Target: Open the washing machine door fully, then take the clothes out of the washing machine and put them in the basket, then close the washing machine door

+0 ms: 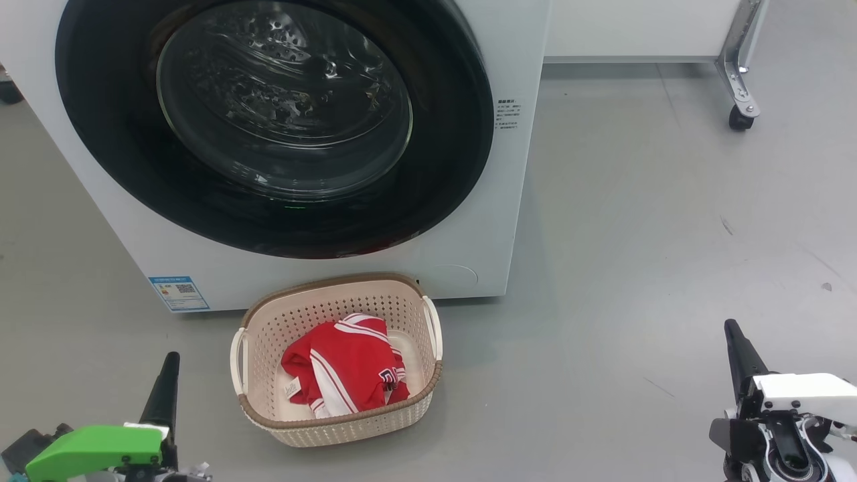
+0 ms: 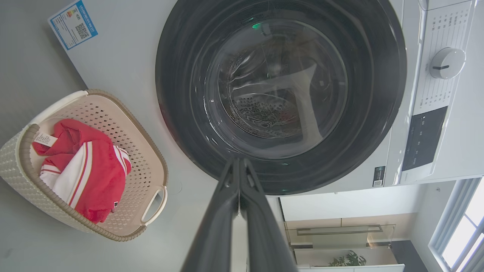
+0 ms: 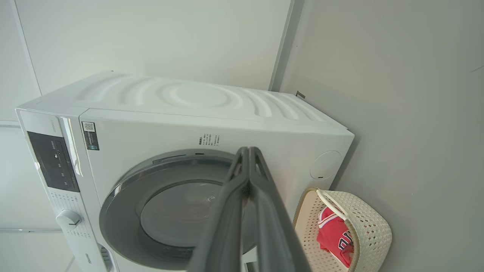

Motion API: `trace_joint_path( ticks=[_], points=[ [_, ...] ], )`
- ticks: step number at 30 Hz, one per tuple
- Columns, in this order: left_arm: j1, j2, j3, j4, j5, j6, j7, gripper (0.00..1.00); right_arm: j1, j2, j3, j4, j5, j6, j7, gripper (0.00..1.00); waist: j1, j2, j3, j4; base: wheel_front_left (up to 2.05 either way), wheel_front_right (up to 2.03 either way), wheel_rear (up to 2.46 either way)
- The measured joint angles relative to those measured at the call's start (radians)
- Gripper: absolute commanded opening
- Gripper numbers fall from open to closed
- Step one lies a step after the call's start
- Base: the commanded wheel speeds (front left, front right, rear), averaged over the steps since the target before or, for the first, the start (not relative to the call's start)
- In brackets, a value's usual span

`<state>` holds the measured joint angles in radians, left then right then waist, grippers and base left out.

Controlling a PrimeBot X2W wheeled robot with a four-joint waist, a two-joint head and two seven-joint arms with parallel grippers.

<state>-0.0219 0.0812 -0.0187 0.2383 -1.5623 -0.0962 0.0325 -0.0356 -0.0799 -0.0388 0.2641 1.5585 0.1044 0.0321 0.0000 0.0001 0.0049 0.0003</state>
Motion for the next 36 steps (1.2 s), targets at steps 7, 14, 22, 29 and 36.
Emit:
trace_joint_path(
  ticks=[7, 14, 22, 29, 36],
  points=[
    [-0.014, 0.0, 0.019, 0.014, -0.094, -0.016, 0.012, 0.0, -0.015, 0.0, -0.026, 0.002, 0.087, 0.009, 0.024, 0.0, 0.0, 0.0, -0.001, 0.0, 0.0, 0.0, 0.0],
    [-0.02, 0.0, 0.02, 0.018, -0.098, -0.016, 0.016, 0.0, -0.018, 0.0, -0.029, 0.004, 0.097, 0.009, 0.024, 0.0, 0.0, 0.0, -0.002, 0.0, 0.0, 0.0, 0.0],
    [-0.02, 0.0, 0.021, 0.023, -0.098, -0.023, 0.019, 0.0, -0.018, 0.0, -0.03, 0.007, 0.097, 0.009, 0.024, 0.0, 0.0, 0.0, -0.002, 0.0, 0.0, 0.0, 0.0],
    [-0.02, 0.0, 0.021, 0.026, -0.098, -0.023, 0.019, 0.0, -0.018, 0.0, -0.03, 0.008, 0.097, 0.012, 0.024, 0.0, 0.0, 0.0, -0.002, 0.0, 0.0, 0.0, 0.0],
    [-0.021, 0.0, 0.022, 0.029, -0.098, -0.023, 0.019, 0.0, -0.018, 0.0, -0.031, 0.01, 0.097, 0.012, 0.024, 0.0, 0.0, 0.0, -0.002, 0.0, 0.0, 0.0, 0.0]
  ],
)
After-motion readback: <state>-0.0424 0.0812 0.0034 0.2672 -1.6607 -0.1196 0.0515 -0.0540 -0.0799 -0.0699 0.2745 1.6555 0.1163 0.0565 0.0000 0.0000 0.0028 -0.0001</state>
